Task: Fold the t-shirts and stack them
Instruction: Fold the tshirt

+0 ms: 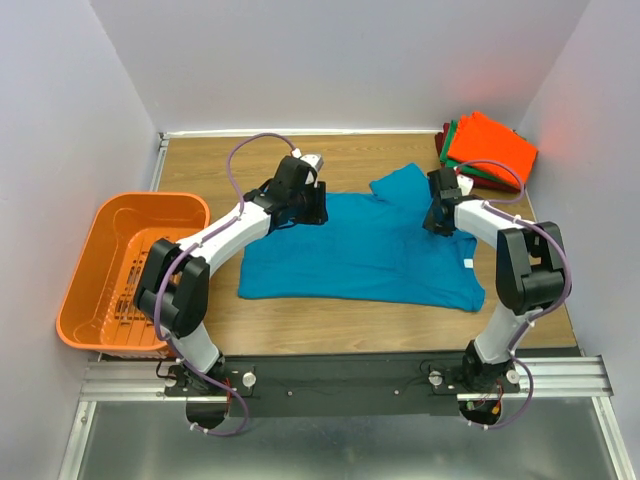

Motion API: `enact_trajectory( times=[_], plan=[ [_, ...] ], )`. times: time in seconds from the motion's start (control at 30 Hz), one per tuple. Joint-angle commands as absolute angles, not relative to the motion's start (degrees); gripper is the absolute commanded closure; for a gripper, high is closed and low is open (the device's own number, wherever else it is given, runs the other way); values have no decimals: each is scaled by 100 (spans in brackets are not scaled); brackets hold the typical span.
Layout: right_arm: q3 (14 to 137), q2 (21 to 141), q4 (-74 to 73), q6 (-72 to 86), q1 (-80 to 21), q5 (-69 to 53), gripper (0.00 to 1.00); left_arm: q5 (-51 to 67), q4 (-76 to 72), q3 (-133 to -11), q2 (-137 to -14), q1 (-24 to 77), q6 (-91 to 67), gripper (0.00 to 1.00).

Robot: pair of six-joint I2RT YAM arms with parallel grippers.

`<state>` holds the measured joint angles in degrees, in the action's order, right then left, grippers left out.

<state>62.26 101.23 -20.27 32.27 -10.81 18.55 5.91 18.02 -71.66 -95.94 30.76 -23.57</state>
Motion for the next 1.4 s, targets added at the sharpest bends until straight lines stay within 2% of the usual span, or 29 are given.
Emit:
enact_trajectory(
  times=[0.0, 0.4, 0.5, 0.53, 0.63, 0.7, 1.2, 1.37],
  plan=[
    [6223, 10336, -2030, 3340, -1081, 2092, 66, 809, 1767, -7093, -9677, 3094, -2259, 48],
    [6029, 10275, -1854, 3357, -1081, 1986, 67, 791, 1749, -7040, -9659, 3094, -2285, 49],
    [5977, 10204, -1846, 3357, -1081, 1978, 74, 782, 1749, -7031, -9659, 3094, -2285, 49],
    [5959, 10178, -1846, 3357, -1081, 1986, 81, 774, 1740, -7031, -9650, 3094, -2294, 49],
    [5906, 10081, -1837, 3366, -1081, 2004, 89, 773, 1740, -7005, -9642, 3103, -2311, 49],
    [5880, 10029, -1846, 3366, -1081, 2013, 92, 765, 1731, -6996, -9642, 3111, -2312, 49],
    [5722, 9624, -1863, 3296, -1081, 2048, 89, 738, 1723, -6961, -9650, 3173, -2338, 49],
    [5730, 9659, -1863, 3270, -1081, 2030, 79, 729, 1723, -6952, -9659, 3182, -2347, 50]
  ],
)
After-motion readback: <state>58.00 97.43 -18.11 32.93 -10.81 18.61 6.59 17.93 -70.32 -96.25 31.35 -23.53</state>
